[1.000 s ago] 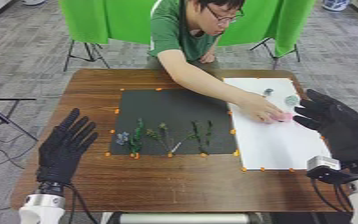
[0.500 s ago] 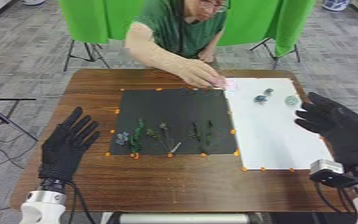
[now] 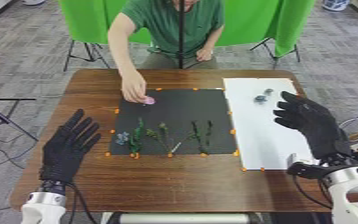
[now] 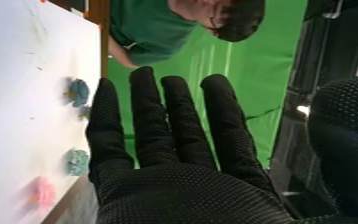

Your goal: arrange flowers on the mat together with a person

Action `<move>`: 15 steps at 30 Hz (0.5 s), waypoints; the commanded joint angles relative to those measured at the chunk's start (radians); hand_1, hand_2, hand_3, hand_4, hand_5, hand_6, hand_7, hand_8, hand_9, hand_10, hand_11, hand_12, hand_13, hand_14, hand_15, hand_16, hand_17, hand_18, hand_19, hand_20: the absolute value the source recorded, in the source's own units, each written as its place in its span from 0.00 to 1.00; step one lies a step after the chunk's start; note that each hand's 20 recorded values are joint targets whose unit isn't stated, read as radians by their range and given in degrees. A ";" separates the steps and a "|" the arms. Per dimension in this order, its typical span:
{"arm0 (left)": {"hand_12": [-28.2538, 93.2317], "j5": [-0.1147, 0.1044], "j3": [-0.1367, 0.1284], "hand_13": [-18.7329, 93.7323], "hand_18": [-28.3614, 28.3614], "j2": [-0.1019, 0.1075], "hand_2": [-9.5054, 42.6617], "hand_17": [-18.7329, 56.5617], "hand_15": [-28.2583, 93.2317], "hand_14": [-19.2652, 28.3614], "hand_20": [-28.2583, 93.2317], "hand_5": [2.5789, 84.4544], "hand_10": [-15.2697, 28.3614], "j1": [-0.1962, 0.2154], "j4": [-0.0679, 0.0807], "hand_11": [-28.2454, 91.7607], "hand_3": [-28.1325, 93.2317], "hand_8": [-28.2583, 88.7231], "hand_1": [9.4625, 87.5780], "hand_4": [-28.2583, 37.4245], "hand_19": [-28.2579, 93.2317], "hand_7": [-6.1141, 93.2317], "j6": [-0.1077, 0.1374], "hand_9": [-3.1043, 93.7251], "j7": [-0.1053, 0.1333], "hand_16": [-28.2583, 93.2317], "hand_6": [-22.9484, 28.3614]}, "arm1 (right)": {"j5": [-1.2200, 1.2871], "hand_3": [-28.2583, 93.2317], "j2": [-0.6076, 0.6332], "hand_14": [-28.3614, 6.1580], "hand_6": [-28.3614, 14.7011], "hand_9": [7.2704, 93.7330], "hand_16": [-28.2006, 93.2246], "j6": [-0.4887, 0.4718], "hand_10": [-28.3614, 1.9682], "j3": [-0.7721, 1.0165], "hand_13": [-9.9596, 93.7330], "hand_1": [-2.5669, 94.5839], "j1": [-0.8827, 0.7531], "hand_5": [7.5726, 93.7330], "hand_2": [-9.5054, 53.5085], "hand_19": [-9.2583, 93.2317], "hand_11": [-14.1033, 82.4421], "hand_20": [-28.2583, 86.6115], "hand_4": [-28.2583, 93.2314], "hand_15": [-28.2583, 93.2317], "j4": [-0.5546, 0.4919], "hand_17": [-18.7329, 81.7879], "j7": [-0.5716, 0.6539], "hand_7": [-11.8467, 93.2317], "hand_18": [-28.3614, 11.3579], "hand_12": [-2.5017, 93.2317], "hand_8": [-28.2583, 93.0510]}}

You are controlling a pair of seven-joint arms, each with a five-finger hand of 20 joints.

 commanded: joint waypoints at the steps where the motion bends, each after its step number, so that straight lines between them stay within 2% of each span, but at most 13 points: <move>1: 0.36 -0.005 -0.035 0.36 0.87 0.018 0.17 0.13 0.38 0.68 0.30 0.34 0.61 0.053 -0.011 0.36 0.81 0.17 0.20 0.01 0.57 0.21 0.013 0.29 0.013 0.26 0.49 | 0.008 0.92 -0.011 0.42 0.55 0.36 0.45 -0.020 0.42 -0.008 0.41 0.17 0.009 0.36 0.21 0.52 0.26 0.48 0.03 0.40 -0.001 0.24 0.010 0.25 0.14 0.26 0.15; 2: 0.36 -0.008 -0.038 0.36 0.87 0.019 0.17 0.13 0.38 0.68 0.30 0.34 0.60 0.056 -0.011 0.36 0.81 0.17 0.20 0.01 0.57 0.21 0.014 0.29 0.021 0.26 0.49 | 0.007 0.92 -0.017 0.42 0.55 0.36 0.45 -0.033 0.42 0.004 0.41 0.17 -0.001 0.36 0.21 0.52 0.26 0.48 0.03 0.40 -0.006 0.24 0.008 0.25 0.14 0.26 0.15; 3: 0.36 -0.004 -0.040 0.37 0.87 0.019 0.17 0.13 0.38 0.68 0.30 0.34 0.61 0.056 -0.011 0.36 0.81 0.17 0.20 0.01 0.57 0.21 0.014 0.29 0.019 0.26 0.49 | 0.005 0.92 -0.017 0.42 0.55 0.36 0.45 -0.034 0.42 0.011 0.41 0.17 -0.007 0.36 0.21 0.52 0.26 0.48 0.03 0.40 -0.009 0.24 0.009 0.25 0.14 0.26 0.15; 5: 0.36 -0.001 -0.033 0.37 0.88 0.022 0.17 0.13 0.38 0.68 0.29 0.34 0.61 0.043 -0.007 0.36 0.81 0.17 0.20 0.01 0.57 0.21 0.012 0.29 0.028 0.26 0.49 | 0.008 0.92 -0.008 0.42 0.55 0.36 0.45 -0.018 0.43 0.016 0.41 0.17 -0.004 0.36 0.22 0.52 0.26 0.48 0.03 0.40 -0.008 0.24 0.001 0.25 0.14 0.26 0.15; 8: 0.36 0.000 -0.036 0.37 0.88 0.032 0.17 0.13 0.38 0.68 0.29 0.34 0.61 0.039 -0.013 0.36 0.81 0.17 0.20 0.01 0.57 0.21 0.011 0.29 0.024 0.26 0.49 | 0.013 0.92 0.003 0.42 0.55 0.36 0.45 -0.012 0.42 -0.010 0.41 0.17 0.036 0.36 0.21 0.52 0.25 0.48 0.03 0.40 0.008 0.24 0.005 0.26 0.14 0.26 0.15; 12: 0.36 -0.008 -0.038 0.37 0.88 0.024 0.17 0.13 0.38 0.68 0.29 0.34 0.61 0.064 -0.018 0.36 0.81 0.17 0.20 0.01 0.57 0.21 0.023 0.29 0.028 0.26 0.49 | -0.003 0.92 -0.005 0.42 0.55 0.36 0.45 -0.037 0.42 -0.019 0.41 0.17 0.040 0.36 0.21 0.52 0.26 0.48 0.03 0.40 0.009 0.24 0.004 0.26 0.14 0.26 0.15; 15: 0.36 -0.003 -0.037 0.37 0.88 0.017 0.17 0.13 0.38 0.68 0.29 0.34 0.61 0.061 -0.017 0.36 0.81 0.17 0.19 0.01 0.57 0.21 0.016 0.29 0.027 0.26 0.49 | -0.001 0.92 -0.004 0.42 0.55 0.36 0.44 -0.028 0.42 -0.013 0.41 0.17 0.028 0.36 0.21 0.52 0.25 0.48 0.03 0.40 0.002 0.24 0.007 0.26 0.14 0.26 0.15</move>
